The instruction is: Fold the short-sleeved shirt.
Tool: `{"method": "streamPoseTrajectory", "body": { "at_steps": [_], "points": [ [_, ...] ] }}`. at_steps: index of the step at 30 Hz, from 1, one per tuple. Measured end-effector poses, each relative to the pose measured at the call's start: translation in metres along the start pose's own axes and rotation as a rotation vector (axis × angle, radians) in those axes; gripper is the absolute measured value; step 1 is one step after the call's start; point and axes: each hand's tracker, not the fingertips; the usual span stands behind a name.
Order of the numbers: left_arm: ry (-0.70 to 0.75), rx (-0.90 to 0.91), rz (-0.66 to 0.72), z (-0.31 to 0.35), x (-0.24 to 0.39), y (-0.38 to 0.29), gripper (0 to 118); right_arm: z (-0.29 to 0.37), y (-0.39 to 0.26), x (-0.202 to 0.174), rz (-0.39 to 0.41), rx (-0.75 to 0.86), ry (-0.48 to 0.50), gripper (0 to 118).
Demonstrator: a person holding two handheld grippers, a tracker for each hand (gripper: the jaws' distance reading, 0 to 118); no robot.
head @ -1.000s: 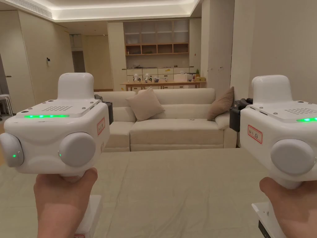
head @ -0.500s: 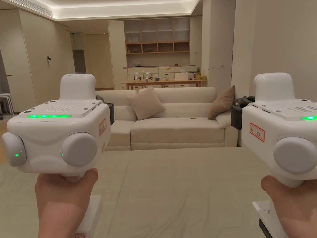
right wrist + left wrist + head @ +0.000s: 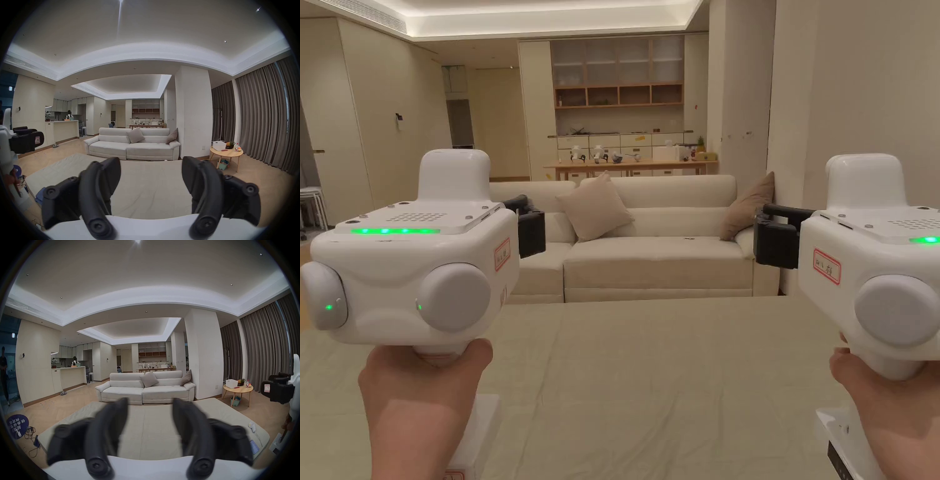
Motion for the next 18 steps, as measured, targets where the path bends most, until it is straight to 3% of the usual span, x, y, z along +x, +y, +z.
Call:
{"method": "streamPoseTrajectory", "body": {
  "at_steps": [1, 2, 3, 5, 8, 18],
  "points": [
    [0.002, -0.001, 0.009, -0.0008, -0.0006, -0.0004, 95, 0.0012, -0.001, 0.0009, -0.013, 0.012, 0.013, 90],
    [0.0, -0.002, 0.019, -0.0009, -0.003, -0.0014, 107, 0.0025, -0.0013, 0.0012, -0.03, 0.016, 0.017, 108],
    [-0.004, 0.004, 0.036, -0.0006, -0.0038, -0.0023, 111, 0.0024, -0.0014, 0.0009, -0.041, 0.018, 0.02, 118],
    [-0.015, 0.019, 0.045, 0.0003, -0.0048, -0.003, 111, 0.0028, -0.0027, 0.0024, -0.043, 0.082, 0.048, 118],
    [0.028, 0.039, -0.003, 0.0001, -0.0022, -0.0034, 111, 0.0014, -0.001, 0.0006, 0.001, 0.091, -0.024, 118],
    [0.018, 0.036, -0.002, 0.002, -0.0033, -0.0031, 111, 0.0016, 0.0005, -0.0061, 0.027, 0.093, -0.018, 118]
  ]
}}
